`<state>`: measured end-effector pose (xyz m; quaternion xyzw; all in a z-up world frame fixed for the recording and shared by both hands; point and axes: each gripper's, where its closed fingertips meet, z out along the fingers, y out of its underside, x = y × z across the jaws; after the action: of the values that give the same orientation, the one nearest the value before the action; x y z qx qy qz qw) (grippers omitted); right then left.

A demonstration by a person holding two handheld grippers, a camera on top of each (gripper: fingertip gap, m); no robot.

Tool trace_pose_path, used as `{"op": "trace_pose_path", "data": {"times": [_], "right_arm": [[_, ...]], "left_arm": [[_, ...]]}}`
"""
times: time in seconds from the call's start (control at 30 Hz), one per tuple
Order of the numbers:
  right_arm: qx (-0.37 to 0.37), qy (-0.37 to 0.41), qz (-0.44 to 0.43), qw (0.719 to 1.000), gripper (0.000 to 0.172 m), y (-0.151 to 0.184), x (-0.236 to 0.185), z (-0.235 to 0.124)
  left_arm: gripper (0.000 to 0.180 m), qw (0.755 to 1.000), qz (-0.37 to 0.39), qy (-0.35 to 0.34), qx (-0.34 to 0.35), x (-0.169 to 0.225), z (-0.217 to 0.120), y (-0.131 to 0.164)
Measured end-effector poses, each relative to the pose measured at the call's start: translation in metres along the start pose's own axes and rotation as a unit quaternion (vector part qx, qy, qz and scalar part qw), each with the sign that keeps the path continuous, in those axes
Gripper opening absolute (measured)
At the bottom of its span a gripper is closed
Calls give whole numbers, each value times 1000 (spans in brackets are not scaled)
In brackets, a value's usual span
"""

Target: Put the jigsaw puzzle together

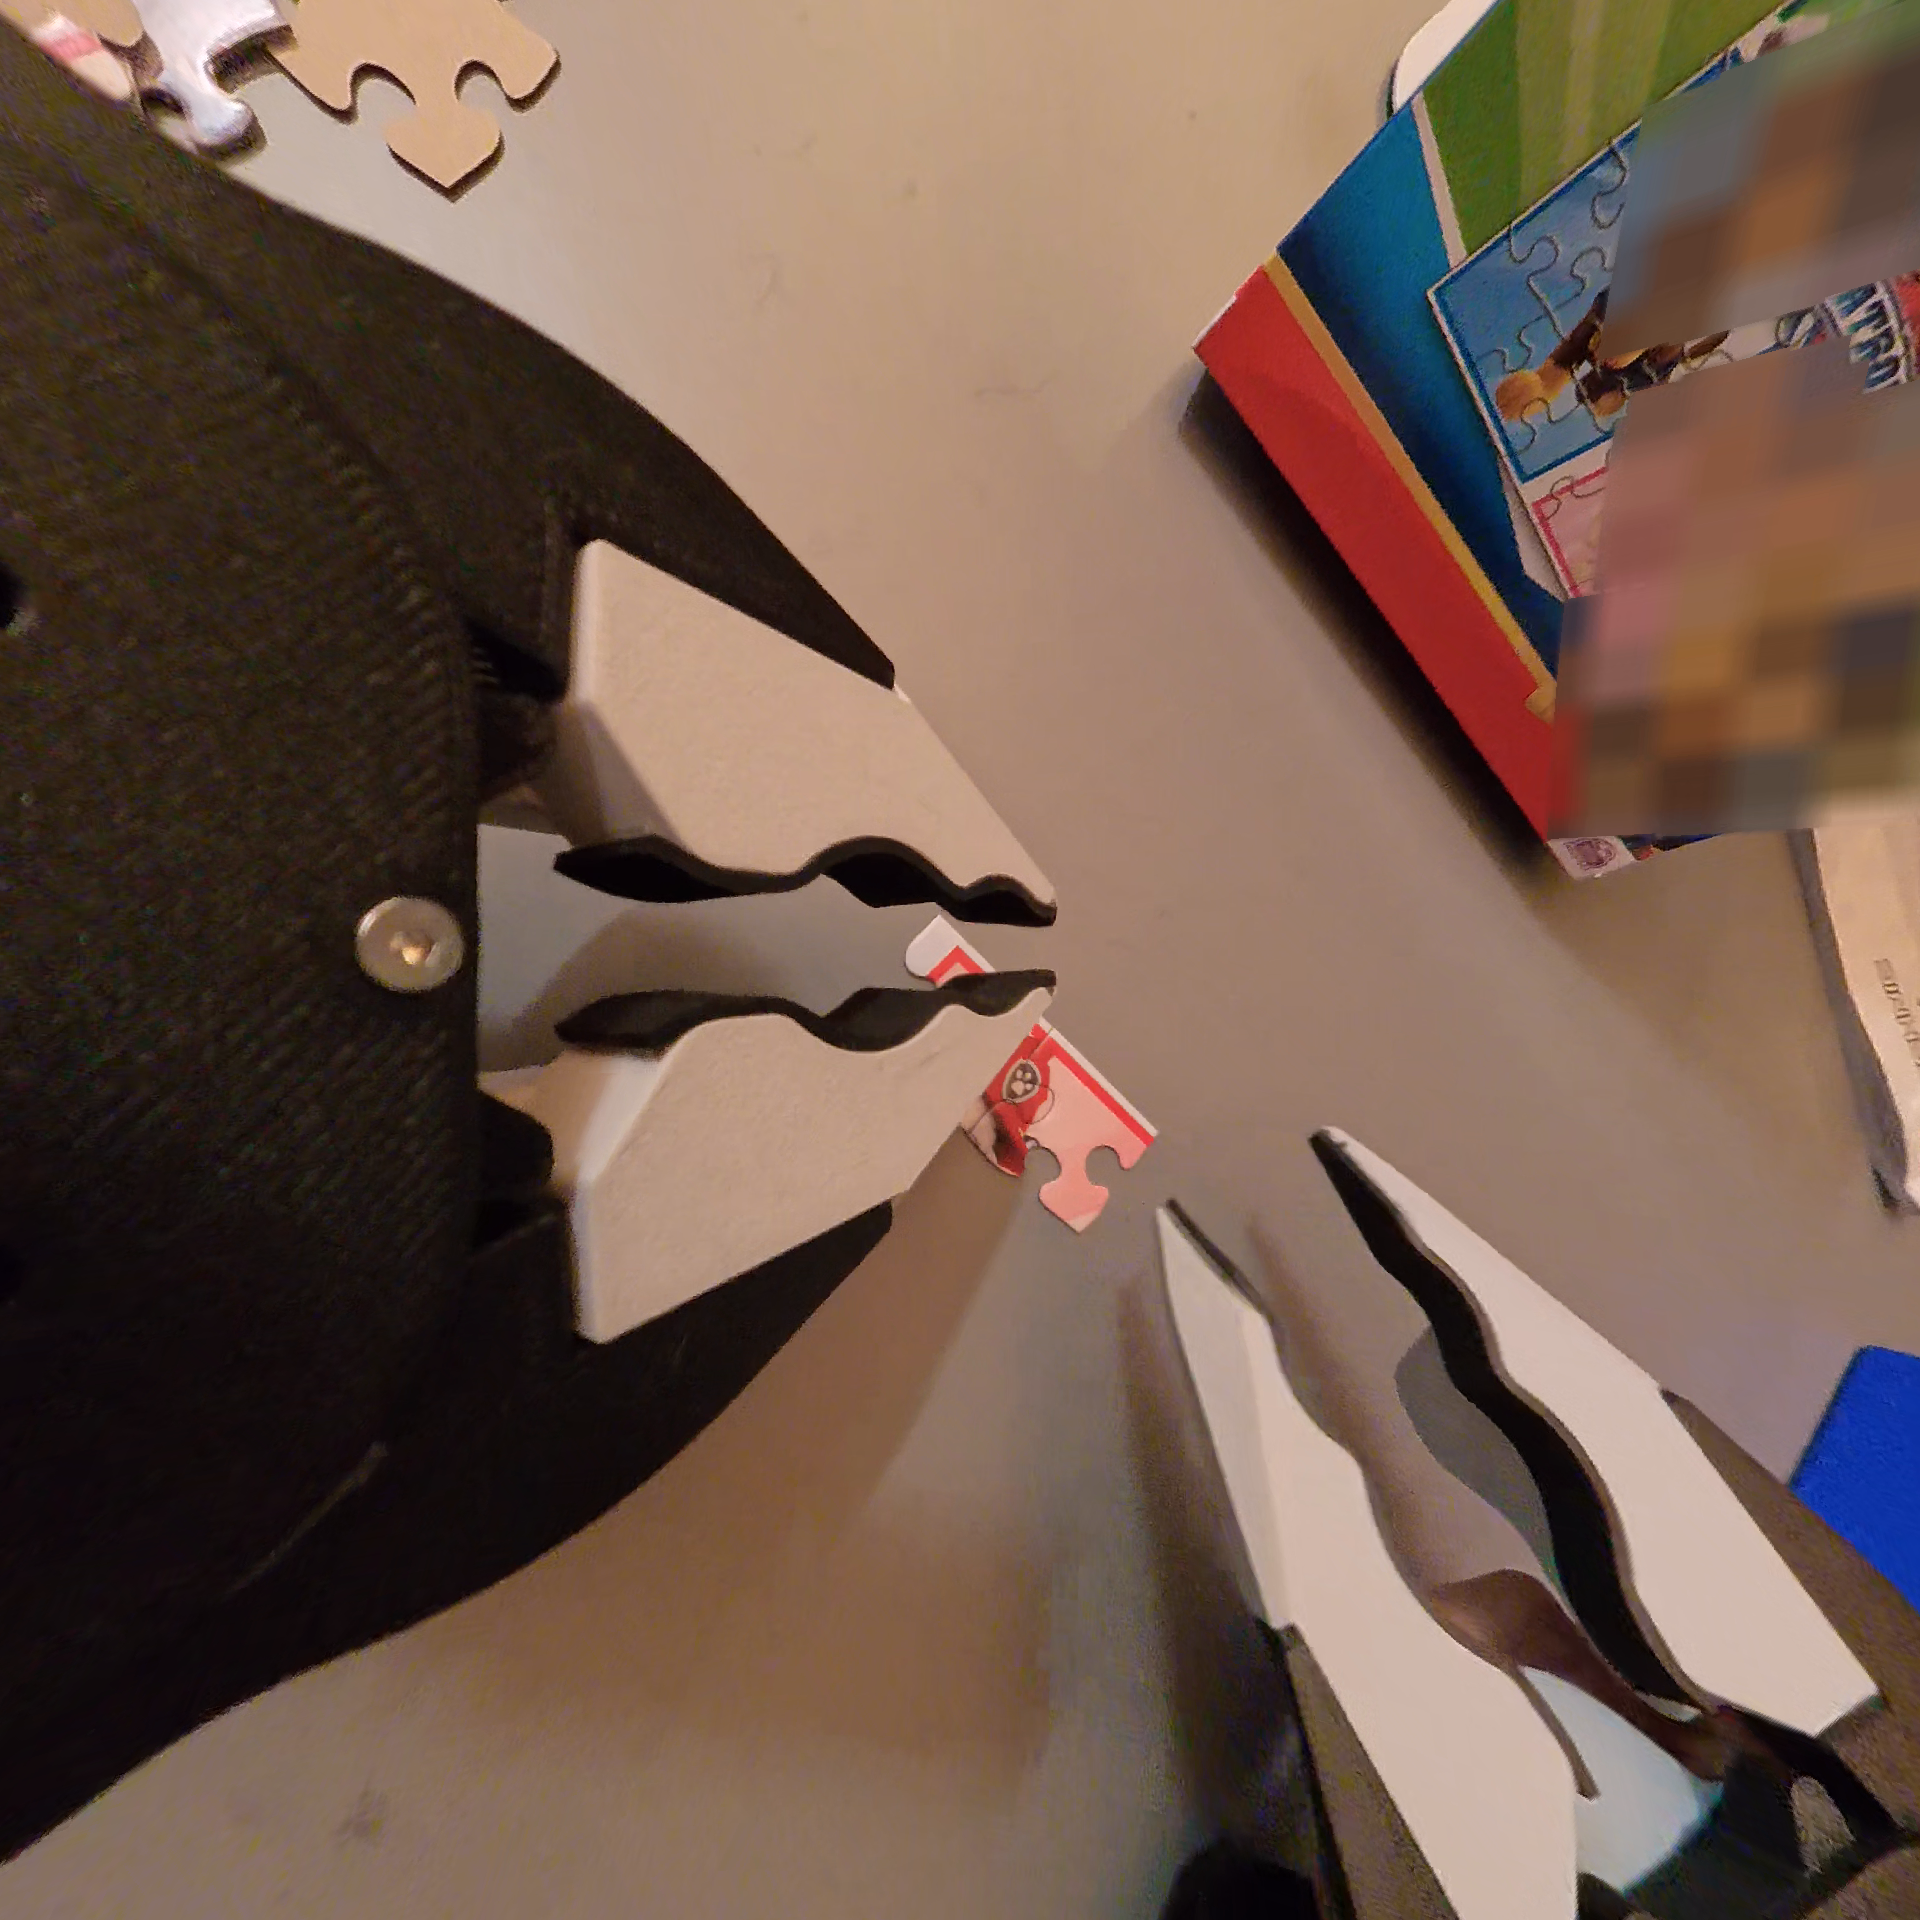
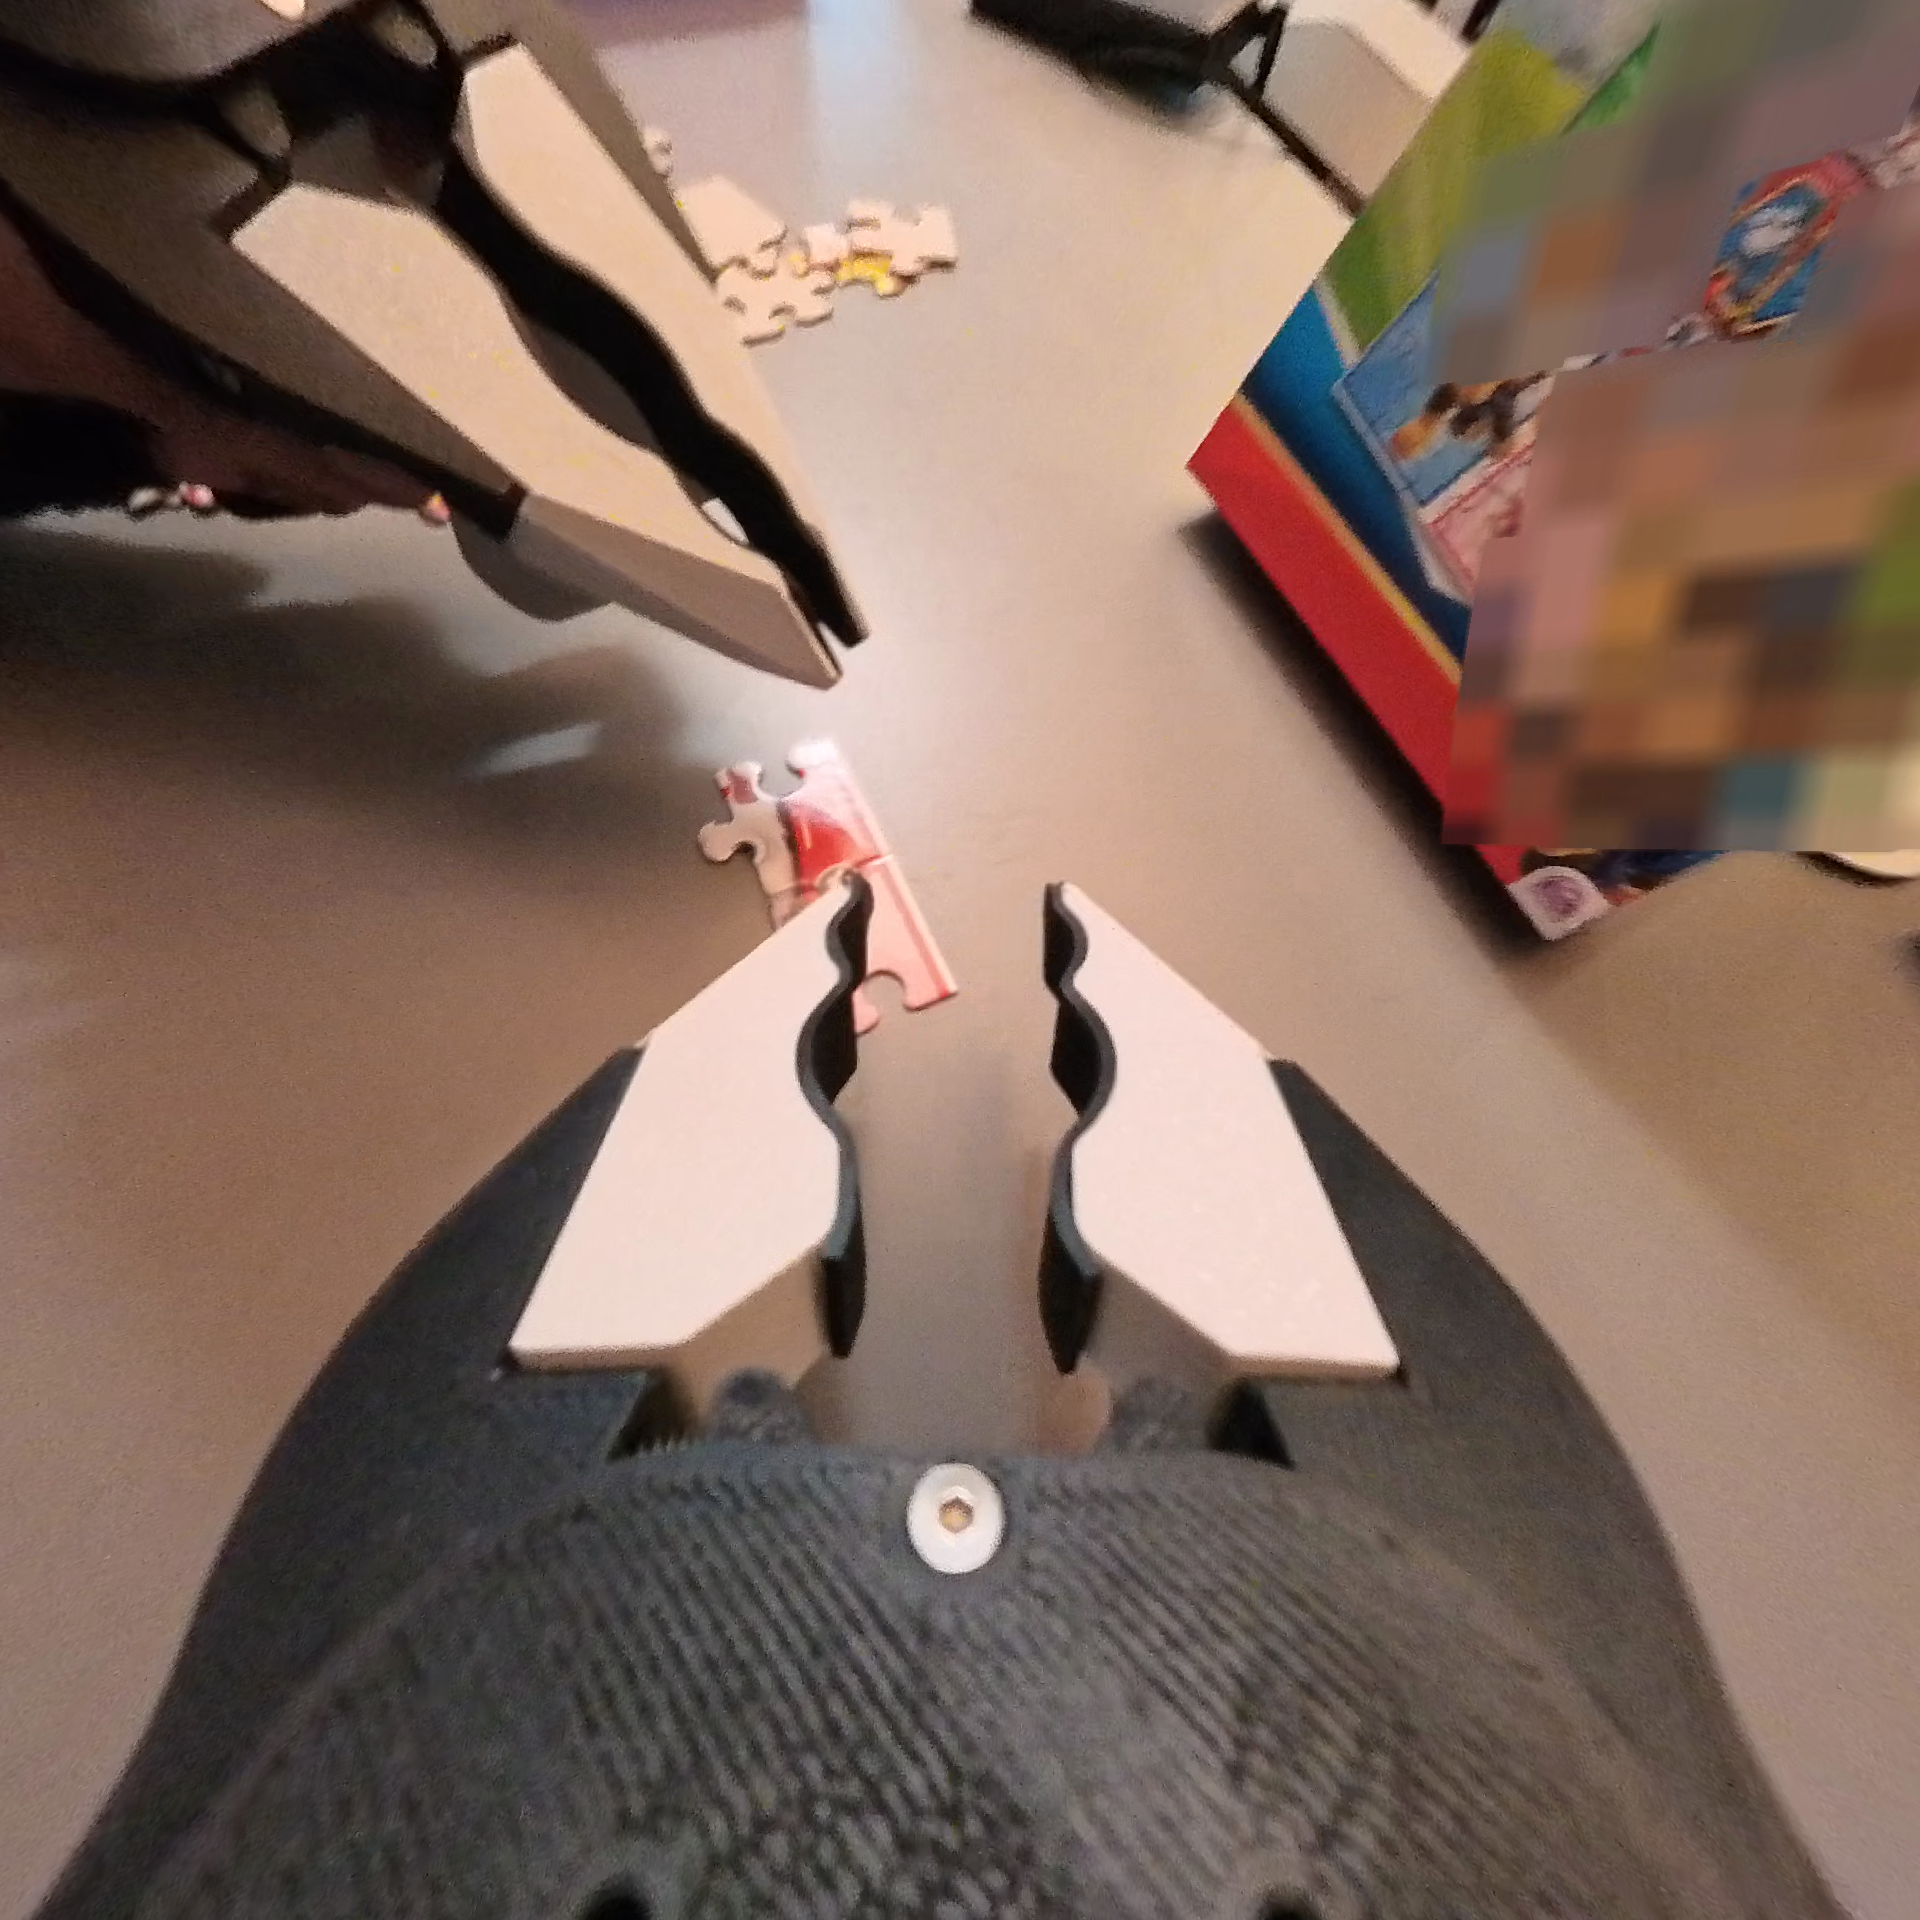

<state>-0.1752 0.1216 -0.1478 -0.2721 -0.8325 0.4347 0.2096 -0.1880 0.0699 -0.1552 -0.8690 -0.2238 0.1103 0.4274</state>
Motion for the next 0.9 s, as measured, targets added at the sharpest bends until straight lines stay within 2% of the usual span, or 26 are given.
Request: {"op": "trace_pose_path", "data": {"times": [0.23,0.4,0.9], "right_arm": [[86,45,61,993,25,-22,29,-24],[137,46,110,983,22,-33,42,-40],[136,51,106,984,20,-33,39,-37]], "left_arm": [[12,998,-43,26,34,1,-6,-11],[13,996,-64,28,53,-3,-10,-17],[14,997,-55,22,48,-3,-9,-15]]}}
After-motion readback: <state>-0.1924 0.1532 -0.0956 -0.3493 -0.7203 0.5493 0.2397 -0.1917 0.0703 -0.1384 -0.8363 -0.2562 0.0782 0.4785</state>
